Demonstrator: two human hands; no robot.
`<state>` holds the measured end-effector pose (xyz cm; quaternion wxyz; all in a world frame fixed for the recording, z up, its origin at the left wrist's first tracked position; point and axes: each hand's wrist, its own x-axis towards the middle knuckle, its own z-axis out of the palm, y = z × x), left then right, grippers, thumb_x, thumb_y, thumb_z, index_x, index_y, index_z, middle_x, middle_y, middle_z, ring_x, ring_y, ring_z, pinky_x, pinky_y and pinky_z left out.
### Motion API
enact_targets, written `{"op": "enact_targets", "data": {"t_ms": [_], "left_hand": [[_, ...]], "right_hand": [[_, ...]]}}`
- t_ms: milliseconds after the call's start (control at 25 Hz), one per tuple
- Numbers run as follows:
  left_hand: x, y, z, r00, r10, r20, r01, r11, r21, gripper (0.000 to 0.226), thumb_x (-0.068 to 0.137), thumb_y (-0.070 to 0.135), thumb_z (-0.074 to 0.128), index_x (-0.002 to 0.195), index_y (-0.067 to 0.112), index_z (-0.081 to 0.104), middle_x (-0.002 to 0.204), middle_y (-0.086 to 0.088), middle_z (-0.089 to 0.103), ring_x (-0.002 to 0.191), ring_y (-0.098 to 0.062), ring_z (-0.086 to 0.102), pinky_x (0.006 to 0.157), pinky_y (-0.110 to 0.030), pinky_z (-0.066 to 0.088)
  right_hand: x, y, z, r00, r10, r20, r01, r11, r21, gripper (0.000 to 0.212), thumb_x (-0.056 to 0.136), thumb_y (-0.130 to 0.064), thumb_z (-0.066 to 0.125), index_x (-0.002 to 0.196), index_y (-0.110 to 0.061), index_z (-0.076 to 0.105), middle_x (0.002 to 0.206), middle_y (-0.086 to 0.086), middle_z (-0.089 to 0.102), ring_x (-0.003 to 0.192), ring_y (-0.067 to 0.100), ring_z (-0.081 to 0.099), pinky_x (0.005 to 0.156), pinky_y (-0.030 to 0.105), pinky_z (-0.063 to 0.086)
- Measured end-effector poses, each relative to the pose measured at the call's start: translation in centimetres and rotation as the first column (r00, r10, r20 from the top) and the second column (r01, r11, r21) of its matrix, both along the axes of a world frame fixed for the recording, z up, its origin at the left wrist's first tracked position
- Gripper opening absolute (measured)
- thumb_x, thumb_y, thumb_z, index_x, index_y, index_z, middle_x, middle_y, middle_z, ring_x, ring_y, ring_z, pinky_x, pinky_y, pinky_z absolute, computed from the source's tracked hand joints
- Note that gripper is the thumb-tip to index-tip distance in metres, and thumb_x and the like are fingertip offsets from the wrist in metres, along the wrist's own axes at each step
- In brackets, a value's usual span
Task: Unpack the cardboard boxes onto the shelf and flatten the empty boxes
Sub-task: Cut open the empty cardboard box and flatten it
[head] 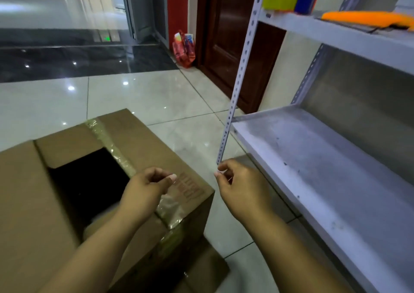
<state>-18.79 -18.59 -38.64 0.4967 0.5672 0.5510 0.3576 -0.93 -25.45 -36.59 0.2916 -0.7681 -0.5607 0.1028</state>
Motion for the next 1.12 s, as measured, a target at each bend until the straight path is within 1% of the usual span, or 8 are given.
{"op": "enact_targets", "data": {"t_ms": [200, 360, 480, 640, 760, 960, 1040, 1120], "left_hand": [[-4.4, -3.3, -3.3, 0.99, 0.14, -0.021, -0.141, 0.989, -0.04, 0.006, 0.086, 0.014, 0.069, 0.082, 0.01, 0.067, 0.068, -0.005, 0.063, 0.056, -0.009, 0.057, 0.049, -0.019, 0.044], [-6.7, -5.5, -5.8, 0.981, 0.163, -0.108, -0.165, 0.986, -0.01, 0.003, 0.085, 0.02, 0.069, 0.083, 0.019, 0.067, 0.078, -0.001, 0.067, 0.075, -0.017, 0.063, 0.062, -0.027, 0.047], [-8.0, -6.7, -7.9, 0.942, 0.076, -0.326, -0.039, 0.992, 0.118, 0.01, 0.08, 0.031, 0.073, 0.087, 0.03, 0.066, 0.094, 0.012, 0.061, 0.094, -0.016, 0.055, 0.081, -0.032, 0.046], [-8.4, -7.2, -8.3, 0.771, -0.075, -0.632, 0.229, 0.959, 0.166, 0.041, 0.078, 0.049, 0.069, 0.115, 0.042, 0.056, 0.118, 0.024, 0.04, 0.11, -0.008, 0.031, 0.087, -0.024, 0.024], [-9.0, -7.3, -8.8, 0.678, -0.103, -0.728, 0.33, 0.927, 0.176, 0.051, 0.081, 0.055, 0.062, 0.129, 0.043, 0.048, 0.135, 0.019, 0.036, 0.121, -0.012, 0.028, 0.091, -0.029, 0.025], [-12.0, -6.3, -9.2, 0.635, -0.116, -0.764, 0.396, 0.898, 0.193, 0.072, 0.068, 0.076, 0.033, 0.128, 0.043, 0.052, 0.137, 0.018, 0.042, 0.122, -0.012, 0.033, 0.09, -0.032, 0.026], [-13.5, -5.8, -9.3, 0.651, -0.116, -0.75, 0.389, 0.9, 0.198, 0.075, 0.067, 0.077, 0.033, 0.128, 0.04, 0.054, 0.136, 0.016, 0.046, 0.124, -0.012, 0.035, 0.093, -0.035, 0.028], [-14.8, -5.2, -9.1, 0.663, -0.104, -0.741, 0.366, 0.909, 0.201, 0.078, 0.064, 0.078, 0.035, 0.128, 0.037, 0.055, 0.135, 0.015, 0.047, 0.126, -0.012, 0.035, 0.097, -0.035, 0.028]], "right_hand": [[-4.0, -1.4, -4.4, 0.997, 0.038, -0.06, -0.044, 0.993, -0.113, 0.019, 0.095, -0.04, 0.054, 0.107, -0.028, 0.062, 0.104, -0.011, 0.068, 0.09, 0.011, 0.062, 0.075, 0.03, 0.056], [-6.6, -1.7, -7.0, 0.997, 0.077, -0.025, -0.08, 0.985, -0.155, 0.03, 0.093, -0.041, 0.055, 0.119, -0.027, 0.059, 0.123, -0.008, 0.058, 0.113, 0.014, 0.046, 0.091, 0.03, 0.047], [-8.3, -2.2, -8.7, 0.993, 0.119, -0.013, -0.119, 0.97, -0.215, 0.049, 0.092, -0.048, 0.053, 0.137, -0.028, 0.046, 0.144, -0.004, 0.036, 0.132, 0.018, 0.024, 0.106, 0.033, 0.036], [-9.2, -2.1, -9.6, 0.989, 0.145, 0.023, -0.133, 0.953, -0.273, 0.061, 0.093, -0.054, 0.048, 0.146, -0.029, 0.033, 0.158, 0.002, 0.013, 0.143, 0.024, 0.002, 0.119, 0.041, 0.018], [-9.3, -1.8, -9.4, 0.984, 0.164, 0.074, -0.137, 0.95, -0.281, 0.06, 0.093, -0.056, 0.046, 0.145, -0.028, 0.037, 0.157, 0.003, 0.02, 0.143, 0.026, 0.007, 0.118, 0.048, 0.015], [-10.6, -1.5, -8.6, 0.944, 0.243, 0.222, -0.162, 0.93, -0.33, 0.05, 0.098, -0.053, 0.037, 0.143, -0.032, 0.036, 0.151, -0.002, 0.034, 0.14, 0.026, 0.022, 0.116, 0.058, 0.009], [-11.7, -1.3, -8.5, 0.934, 0.264, 0.242, -0.198, 0.944, -0.265, 0.042, 0.099, -0.047, 0.04, 0.138, -0.032, 0.044, 0.145, -0.002, 0.043, 0.136, 0.028, 0.033, 0.113, 0.062, 0.012], [-12.7, -0.9, -8.2, 0.937, 0.255, 0.238, -0.245, 0.967, -0.069, 0.033, 0.097, -0.037, 0.05, 0.128, -0.031, 0.057, 0.129, -0.001, 0.059, 0.12, 0.029, 0.052, 0.107, 0.067, 0.026]]}}
